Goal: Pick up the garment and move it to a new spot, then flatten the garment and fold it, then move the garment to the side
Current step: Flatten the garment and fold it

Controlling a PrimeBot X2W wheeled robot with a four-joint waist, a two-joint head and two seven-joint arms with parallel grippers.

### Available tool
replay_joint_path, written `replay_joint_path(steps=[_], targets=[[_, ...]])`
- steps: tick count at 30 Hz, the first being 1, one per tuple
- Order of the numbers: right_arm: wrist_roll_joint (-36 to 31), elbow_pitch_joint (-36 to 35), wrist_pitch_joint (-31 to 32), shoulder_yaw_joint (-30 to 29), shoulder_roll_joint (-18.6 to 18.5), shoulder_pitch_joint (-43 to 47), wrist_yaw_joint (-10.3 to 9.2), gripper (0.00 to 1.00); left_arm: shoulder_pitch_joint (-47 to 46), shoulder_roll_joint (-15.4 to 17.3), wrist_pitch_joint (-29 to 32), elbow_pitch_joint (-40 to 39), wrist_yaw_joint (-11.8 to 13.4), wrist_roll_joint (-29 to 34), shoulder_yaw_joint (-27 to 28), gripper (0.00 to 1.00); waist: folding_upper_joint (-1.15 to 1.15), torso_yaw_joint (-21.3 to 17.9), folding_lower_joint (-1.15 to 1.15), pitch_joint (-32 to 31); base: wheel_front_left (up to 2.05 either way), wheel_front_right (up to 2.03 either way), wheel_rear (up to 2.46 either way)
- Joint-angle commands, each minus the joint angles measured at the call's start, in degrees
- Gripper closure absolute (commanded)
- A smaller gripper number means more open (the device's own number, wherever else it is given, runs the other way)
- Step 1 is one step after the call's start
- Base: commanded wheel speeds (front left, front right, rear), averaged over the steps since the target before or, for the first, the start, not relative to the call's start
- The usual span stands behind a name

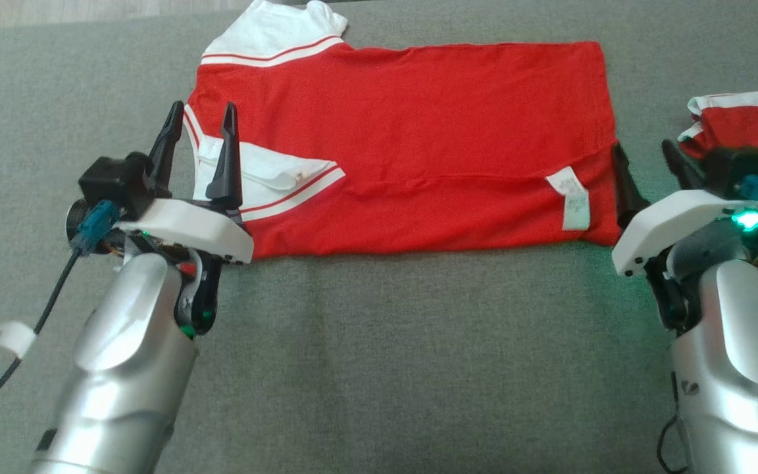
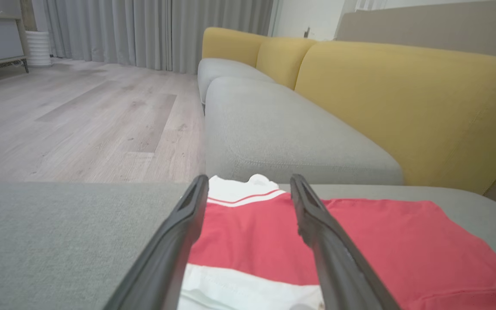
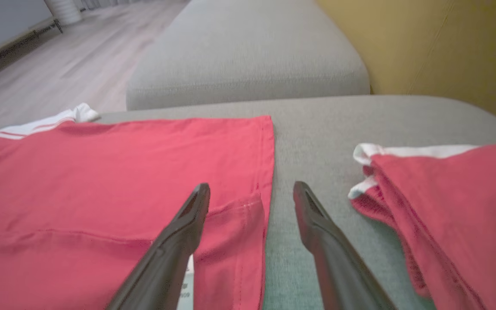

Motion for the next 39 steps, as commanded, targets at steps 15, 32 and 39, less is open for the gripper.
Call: replay_joint_path(steps=[15, 32, 39], targets=[[1.0, -14.0, -6.4, -1.0, -0.2, 13.8, -0.04, 0.00, 17.3, 2.7, 3.1, -14.7, 4.5, -4.8, 3.8, 0.00, 0.00, 1.0, 0.00, -3.0, 0.00, 0.00, 0.00], [4.3, -15.7, -4.5, 2.6, -0.2, 14.1, -0.04, 0.00, 17.5, 3.4, 14.3, -11.5, 8.7, -11.6, 7.2, 0.22, 0.00, -2.6, 0.00, 2.7, 0.00, 0.00, 0.00], [6.1, -7.6, -4.6, 3.3, -0.2, 10.9, -0.04, 0.00, 16.9, 3.0, 10.7, -13.5, 7.1, -11.0, 6.9, 1.00, 0.00, -1.2, 0.00, 3.1, 0.00, 0.00, 0.00]])
